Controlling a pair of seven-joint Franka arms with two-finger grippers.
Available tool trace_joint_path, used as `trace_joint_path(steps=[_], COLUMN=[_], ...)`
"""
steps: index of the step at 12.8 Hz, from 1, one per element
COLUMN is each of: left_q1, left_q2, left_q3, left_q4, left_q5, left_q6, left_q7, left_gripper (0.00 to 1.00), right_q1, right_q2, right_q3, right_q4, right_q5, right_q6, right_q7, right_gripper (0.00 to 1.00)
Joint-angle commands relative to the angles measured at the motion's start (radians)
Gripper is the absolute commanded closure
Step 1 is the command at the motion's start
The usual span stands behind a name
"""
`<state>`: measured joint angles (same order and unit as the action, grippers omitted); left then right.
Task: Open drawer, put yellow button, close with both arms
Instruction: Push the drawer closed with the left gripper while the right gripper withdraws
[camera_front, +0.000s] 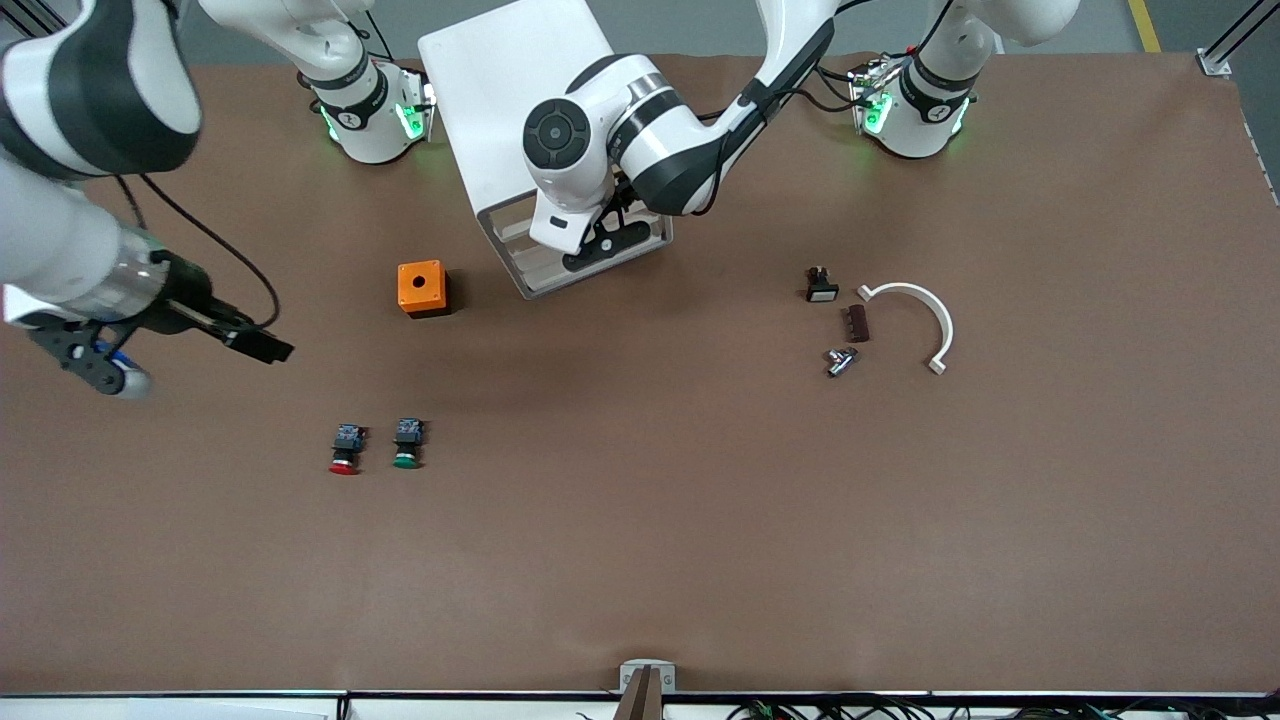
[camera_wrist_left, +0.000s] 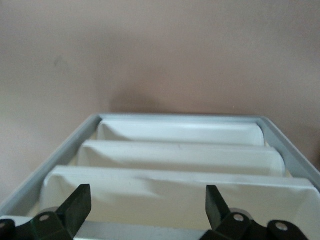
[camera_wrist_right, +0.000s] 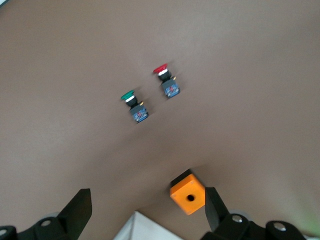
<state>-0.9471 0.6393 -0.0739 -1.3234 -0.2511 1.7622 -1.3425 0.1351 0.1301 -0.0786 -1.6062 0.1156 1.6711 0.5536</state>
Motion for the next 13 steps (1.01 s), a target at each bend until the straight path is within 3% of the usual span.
trace_joint_path(steps=[1,6,9,13], left_q1=[-0.030,-0.010,0.164,0.329], left_q2=[0.016,0.002,-0.055,-0.134], left_q3=[0.003,0.020,0.045,0.043], left_q4=[0.001,-0.010,0.000,0.003], left_q5=[-0.054,-0.045,-0.015,0.211], left_q6=[0.011,-0.001,-0.027,-0.027], left_q7=[-0.041,-0.096,-0.078,-0.003], left_gripper=[0.00,0.00,0.00,0.00], right_q1=[-0.098,-0.137,-0.129,-0.132], right_q2=[-0.041,-0.136,-0.197,-0.215], right_q3=[0.019,0.022,0.028,0.028], right_q4=[-0.001,-0.017,-0.049,-0.064], right_q5=[-0.008,-0.071,-0.119,-0.122], right_q6=[-0.019,-0.034,-0.037,-0.034], right_q7=[-0.215,-0.373,-0.411,-0.414], right_gripper=[0.00,0.00,0.00,0.00])
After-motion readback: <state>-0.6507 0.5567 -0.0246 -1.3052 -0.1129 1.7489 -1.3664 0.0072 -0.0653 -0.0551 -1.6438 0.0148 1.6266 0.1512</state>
